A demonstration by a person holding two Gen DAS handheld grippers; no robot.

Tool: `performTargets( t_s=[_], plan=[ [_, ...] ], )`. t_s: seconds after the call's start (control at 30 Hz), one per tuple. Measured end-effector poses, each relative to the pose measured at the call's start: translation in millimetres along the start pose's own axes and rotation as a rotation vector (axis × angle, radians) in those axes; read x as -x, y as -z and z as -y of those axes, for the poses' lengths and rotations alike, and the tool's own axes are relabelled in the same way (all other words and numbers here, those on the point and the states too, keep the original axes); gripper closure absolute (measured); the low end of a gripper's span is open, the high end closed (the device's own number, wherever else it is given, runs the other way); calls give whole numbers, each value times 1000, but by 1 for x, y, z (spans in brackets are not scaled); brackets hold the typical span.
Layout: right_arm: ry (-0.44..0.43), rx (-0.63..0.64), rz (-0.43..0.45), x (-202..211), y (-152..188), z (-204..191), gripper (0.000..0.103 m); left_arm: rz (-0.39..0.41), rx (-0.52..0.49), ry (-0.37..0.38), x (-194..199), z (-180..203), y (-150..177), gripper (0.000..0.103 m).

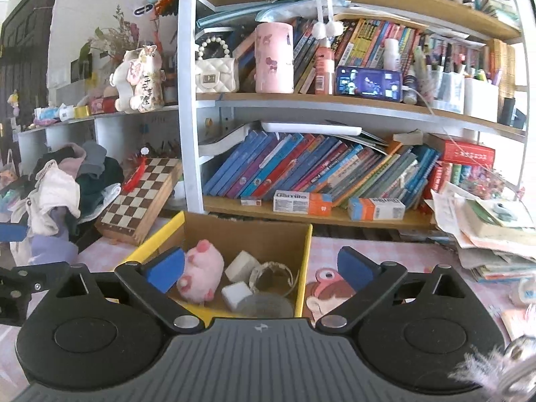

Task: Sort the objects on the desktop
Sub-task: 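Withdraw both tools from the yellow box back over the table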

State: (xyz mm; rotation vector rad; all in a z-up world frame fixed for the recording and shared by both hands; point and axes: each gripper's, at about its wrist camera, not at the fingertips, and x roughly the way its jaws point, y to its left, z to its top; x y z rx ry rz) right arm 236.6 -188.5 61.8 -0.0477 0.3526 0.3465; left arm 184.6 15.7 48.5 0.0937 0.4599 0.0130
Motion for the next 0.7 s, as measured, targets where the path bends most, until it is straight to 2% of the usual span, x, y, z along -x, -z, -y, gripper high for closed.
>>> performTargets(
  t_s=[0.3,0.7],
  plan=[
    [30,24,-21,48,45,-21,2,-31,8,-5,32,5,34,2],
    [71,9,-124,73,89,-51,0,-78,24,-26,51,9,75,2]
  ],
)
